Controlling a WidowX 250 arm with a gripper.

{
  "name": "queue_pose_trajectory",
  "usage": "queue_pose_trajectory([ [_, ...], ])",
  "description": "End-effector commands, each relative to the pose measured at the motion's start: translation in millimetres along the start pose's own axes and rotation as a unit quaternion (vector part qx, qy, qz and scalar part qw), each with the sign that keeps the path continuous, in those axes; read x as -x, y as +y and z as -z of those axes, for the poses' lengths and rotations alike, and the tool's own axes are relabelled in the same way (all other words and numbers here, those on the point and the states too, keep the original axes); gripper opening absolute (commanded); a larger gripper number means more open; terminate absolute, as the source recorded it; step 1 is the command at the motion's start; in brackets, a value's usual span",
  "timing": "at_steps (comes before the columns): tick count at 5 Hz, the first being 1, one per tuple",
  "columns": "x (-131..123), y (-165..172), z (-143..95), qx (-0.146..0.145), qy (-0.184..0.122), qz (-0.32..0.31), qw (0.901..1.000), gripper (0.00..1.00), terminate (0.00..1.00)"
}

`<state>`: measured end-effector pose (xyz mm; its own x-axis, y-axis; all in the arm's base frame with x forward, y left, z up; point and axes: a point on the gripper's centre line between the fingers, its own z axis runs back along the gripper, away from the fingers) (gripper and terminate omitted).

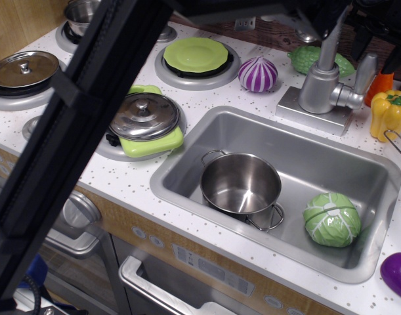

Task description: Turn lever vertical to front

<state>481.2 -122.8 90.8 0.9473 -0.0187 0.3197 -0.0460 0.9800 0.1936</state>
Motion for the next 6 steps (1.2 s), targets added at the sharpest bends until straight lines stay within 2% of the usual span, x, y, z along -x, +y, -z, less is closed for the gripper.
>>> queue_pose_trajectory([
  [1, -5.8, 7.5, -22.7, 0.009, -0.019, -0.022, 0.9995, 0.00, 0.00],
  [3, 18.2, -6.1, -35.3, 0.005, -0.005, -0.050, 0.9987, 0.00, 0.00],
  [4, 32.4, -7.8, -33.7, 0.003, -0.006, -0.061, 0.9981, 0.00, 0.00],
  [6, 50.2, -7.6, -16.8, 0.041, 0.015, -0.082, 0.9957, 0.00, 0.00],
])
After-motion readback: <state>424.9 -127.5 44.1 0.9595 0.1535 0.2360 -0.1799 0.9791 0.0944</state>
